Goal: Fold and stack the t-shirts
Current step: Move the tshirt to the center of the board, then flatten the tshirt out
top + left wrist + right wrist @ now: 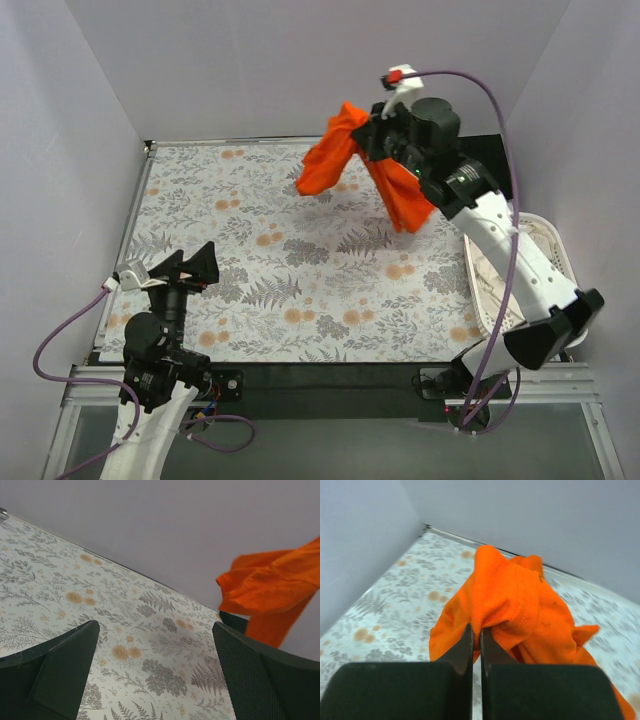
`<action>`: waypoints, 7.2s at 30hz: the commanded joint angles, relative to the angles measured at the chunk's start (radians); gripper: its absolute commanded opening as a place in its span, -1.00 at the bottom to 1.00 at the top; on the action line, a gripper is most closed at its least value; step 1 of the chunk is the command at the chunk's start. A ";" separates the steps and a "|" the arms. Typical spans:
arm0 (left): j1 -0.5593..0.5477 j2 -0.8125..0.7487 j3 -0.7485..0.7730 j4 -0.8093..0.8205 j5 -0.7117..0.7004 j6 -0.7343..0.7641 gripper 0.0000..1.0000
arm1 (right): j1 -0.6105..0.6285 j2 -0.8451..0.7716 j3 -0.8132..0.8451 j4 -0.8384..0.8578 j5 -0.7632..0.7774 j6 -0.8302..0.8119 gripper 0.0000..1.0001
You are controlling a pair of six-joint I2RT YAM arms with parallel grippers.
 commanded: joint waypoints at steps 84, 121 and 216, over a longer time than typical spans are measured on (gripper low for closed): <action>-0.003 0.603 0.106 -0.083 0.217 0.004 0.71 | 0.178 0.005 -0.607 0.024 -0.090 -0.122 0.03; -0.003 0.641 0.126 -0.173 0.055 -0.111 0.58 | 0.136 -0.052 -0.779 -0.252 0.293 0.030 -0.37; 0.157 1.712 0.697 -0.382 -0.180 -0.329 0.11 | 0.262 -0.399 -0.742 -0.168 0.413 -0.217 -0.97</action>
